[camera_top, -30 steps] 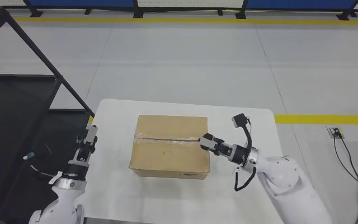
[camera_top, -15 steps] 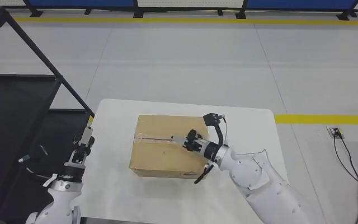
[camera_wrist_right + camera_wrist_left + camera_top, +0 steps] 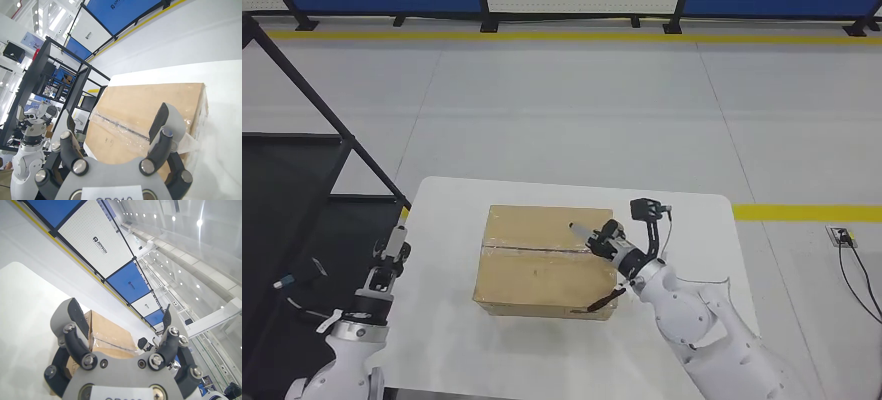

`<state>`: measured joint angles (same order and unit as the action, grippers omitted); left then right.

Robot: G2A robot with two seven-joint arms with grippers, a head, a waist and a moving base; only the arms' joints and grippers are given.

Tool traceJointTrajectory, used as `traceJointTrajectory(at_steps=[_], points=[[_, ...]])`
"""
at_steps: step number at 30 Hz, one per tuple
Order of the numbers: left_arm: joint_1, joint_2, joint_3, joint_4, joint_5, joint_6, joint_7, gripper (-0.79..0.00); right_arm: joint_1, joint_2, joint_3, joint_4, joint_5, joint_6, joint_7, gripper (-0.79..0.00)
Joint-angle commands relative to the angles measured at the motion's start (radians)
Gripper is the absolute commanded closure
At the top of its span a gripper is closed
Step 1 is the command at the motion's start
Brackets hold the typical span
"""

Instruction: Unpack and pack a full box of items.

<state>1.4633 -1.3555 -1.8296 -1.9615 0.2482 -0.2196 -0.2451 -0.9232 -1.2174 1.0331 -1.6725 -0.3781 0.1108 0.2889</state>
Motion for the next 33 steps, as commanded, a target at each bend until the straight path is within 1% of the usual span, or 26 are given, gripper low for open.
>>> traceJointTrajectory(at_steps=[1, 6, 15, 22, 26, 27, 29, 31, 33], points=[[0.0, 0.001, 0.003, -0.003, 0.003, 0.001, 0.002, -0.785, -0.02, 0.003, 0.02, -0.014, -0.01, 0.007, -0.002, -0.785], [0.003, 0.004, 0.014, -0.007, 0.007, 0.001, 0.008, -0.785, -0.059, 0.007, 0.057, -0.042, -0.028, 0.028, -0.005, -0.785], [0.014, 0.009, 0.034, -0.017, 0.023, 0.003, 0.018, -0.785, -0.141, 0.014, 0.131, -0.093, -0.026, 0.004, -0.021, -0.785], [0.018, 0.012, 0.049, -0.023, 0.037, 0.009, 0.019, -0.785, -0.183, 0.014, 0.179, -0.102, 0.012, 0.002, -0.045, -0.785], [0.021, 0.014, 0.059, -0.024, 0.046, 0.014, 0.02, -0.785, -0.212, 0.013, 0.218, -0.109, 0.073, -0.037, -0.064, -0.785], [0.021, 0.015, 0.061, -0.023, 0.047, 0.015, 0.021, -0.785, -0.218, 0.013, 0.225, -0.112, 0.103, -0.058, -0.053, -0.785], [0.021, 0.016, 0.066, -0.022, 0.051, 0.017, 0.023, -0.785, -0.219, 0.014, 0.239, -0.106, 0.19, -0.114, 0.024, -0.785], [0.023, 0.017, 0.07, -0.021, 0.054, 0.015, 0.026, -0.785, -0.199, 0.018, 0.25, -0.083, 0.282, -0.151, 0.168, -0.785], [0.025, 0.018, 0.071, -0.021, 0.054, 0.014, 0.029, -0.785, -0.159, 0.021, 0.261, -0.035, 0.35, -0.148, 0.289, -0.785]])
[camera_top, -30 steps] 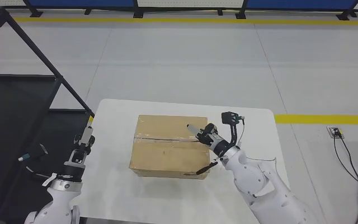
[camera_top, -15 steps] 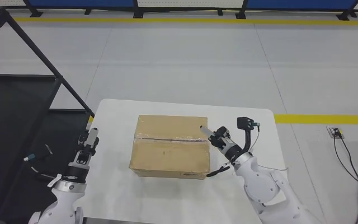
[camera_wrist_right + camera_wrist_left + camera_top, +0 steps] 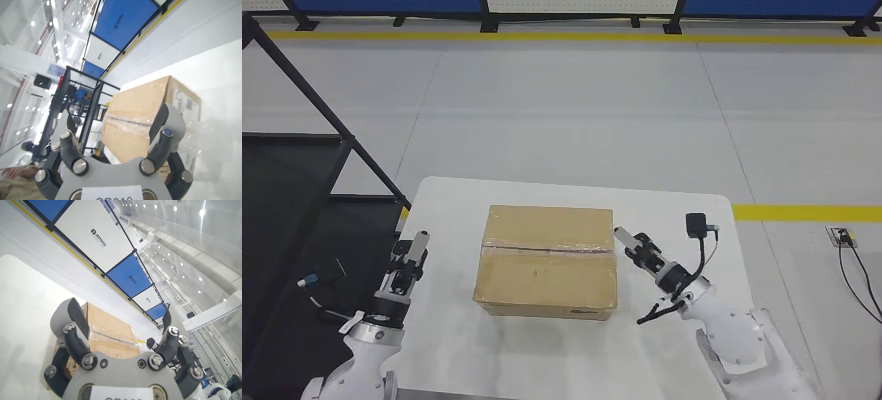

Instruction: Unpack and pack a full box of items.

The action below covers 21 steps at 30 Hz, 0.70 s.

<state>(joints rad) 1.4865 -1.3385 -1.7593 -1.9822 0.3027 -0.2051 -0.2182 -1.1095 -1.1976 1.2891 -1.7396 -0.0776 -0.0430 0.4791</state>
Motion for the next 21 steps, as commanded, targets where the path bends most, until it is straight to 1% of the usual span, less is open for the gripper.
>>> traceJointTrajectory(at_steps=[1, 3, 6, 9, 14, 21], points=[[0.003, 0.001, -0.001, 0.001, -0.002, 0.0, 0.006, -0.785, 0.051, 0.002, 0.002, 0.059, 0.072, 0.016, 0.145, -0.785], [0.007, 0.002, -0.007, 0.001, -0.007, 0.0, 0.013, -0.785, 0.101, 0.0, -0.013, 0.119, 0.109, 0.039, 0.219, -0.785], [0.011, 0.004, -0.023, 0.004, -0.02, 0.001, 0.024, -0.785, 0.172, -0.006, -0.043, 0.2, 0.142, 0.065, 0.271, -0.785], [0.015, 0.006, -0.039, 0.009, -0.027, 0.001, 0.027, -0.785, 0.219, -0.013, -0.07, 0.252, 0.157, 0.082, 0.266, -0.785], [0.017, 0.009, -0.057, 0.019, -0.041, 0.004, 0.034, -0.785, 0.268, -0.022, -0.11, 0.285, 0.161, 0.112, 0.278, -0.785], [0.02, 0.013, -0.077, 0.025, -0.062, 0.002, 0.041, -0.785, 0.304, -0.034, -0.169, 0.308, 0.154, 0.096, 0.275, -0.785]])
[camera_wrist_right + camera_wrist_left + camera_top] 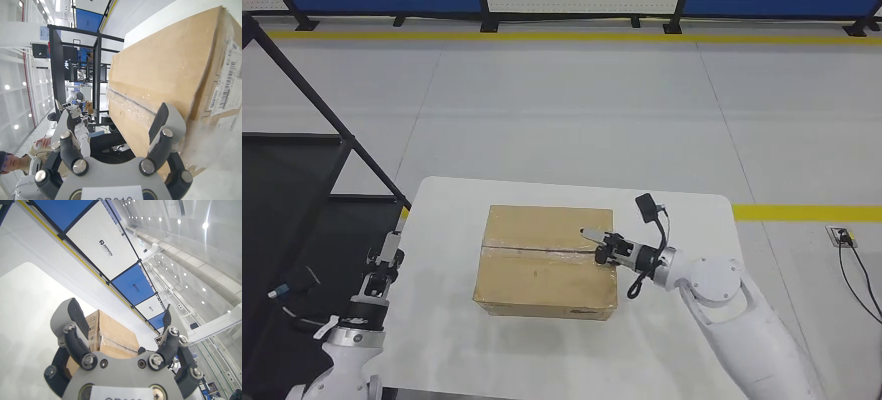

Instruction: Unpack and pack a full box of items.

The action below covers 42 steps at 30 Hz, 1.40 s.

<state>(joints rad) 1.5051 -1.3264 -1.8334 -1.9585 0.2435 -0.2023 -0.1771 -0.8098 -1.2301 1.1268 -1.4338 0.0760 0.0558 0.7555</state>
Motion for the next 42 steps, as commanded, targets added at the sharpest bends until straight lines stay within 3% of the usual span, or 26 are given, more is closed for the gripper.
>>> traceJointTrajectory(at_steps=[1, 20, 42], points=[[0.002, 0.001, -0.006, 0.003, -0.005, -0.001, 0.001, -0.785, 0.009, -0.004, -0.016, 0.005, 0.0, -0.005, -0.005, -0.785], [0.032, 0.009, -0.046, 0.047, -0.079, -0.028, 0.002, -0.785, 0.221, -0.106, -0.254, 0.224, 0.119, 0.006, -0.074, -0.785], [0.069, 0.017, -0.068, 0.083, -0.15, -0.076, -0.016, -0.785, 0.396, -0.278, -0.446, 0.512, 0.325, -0.105, -0.12, -0.785]])
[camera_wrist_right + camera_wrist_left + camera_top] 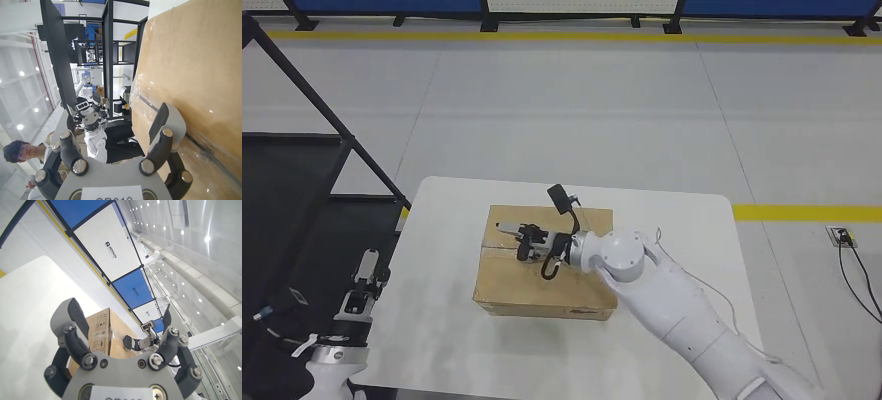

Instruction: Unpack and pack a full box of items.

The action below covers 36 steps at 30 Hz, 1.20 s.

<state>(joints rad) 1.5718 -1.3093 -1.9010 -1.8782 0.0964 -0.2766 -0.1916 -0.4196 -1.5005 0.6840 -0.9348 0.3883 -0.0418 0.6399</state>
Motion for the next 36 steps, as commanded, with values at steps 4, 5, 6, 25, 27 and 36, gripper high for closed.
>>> traceJointTrajectory(at_steps=[4, 5, 6, 25, 27, 36], points=[[0.01, 0.002, -0.003, 0.013, -0.015, -0.01, -0.006, -0.785, 0.032, -0.049, -0.026, 0.077, 0.064, -0.037, -0.025, -0.785], [0.011, 0.002, -0.004, 0.014, -0.017, -0.011, -0.007, -0.785, 0.037, -0.056, -0.03, 0.087, 0.071, -0.038, -0.026, -0.785], [0.012, 0.002, -0.005, 0.016, -0.021, -0.012, -0.007, -0.785, 0.045, -0.066, -0.035, 0.104, 0.08, -0.043, -0.03, -0.785], [-0.002, 0.011, 0.0, 0.032, -0.036, -0.013, -0.038, -0.785, 0.119, -0.156, -0.068, 0.313, 0.06, -0.134, 0.117, -0.785], [-0.005, 0.012, 0.005, 0.033, -0.032, -0.011, -0.041, -0.785, 0.119, -0.148, -0.056, 0.313, 0.039, -0.14, 0.124, -0.785], [-0.023, 0.015, 0.029, 0.031, -0.015, 0.0, -0.045, -0.785, 0.067, -0.079, 0.03, 0.235, -0.074, -0.13, 0.148, -0.785]])
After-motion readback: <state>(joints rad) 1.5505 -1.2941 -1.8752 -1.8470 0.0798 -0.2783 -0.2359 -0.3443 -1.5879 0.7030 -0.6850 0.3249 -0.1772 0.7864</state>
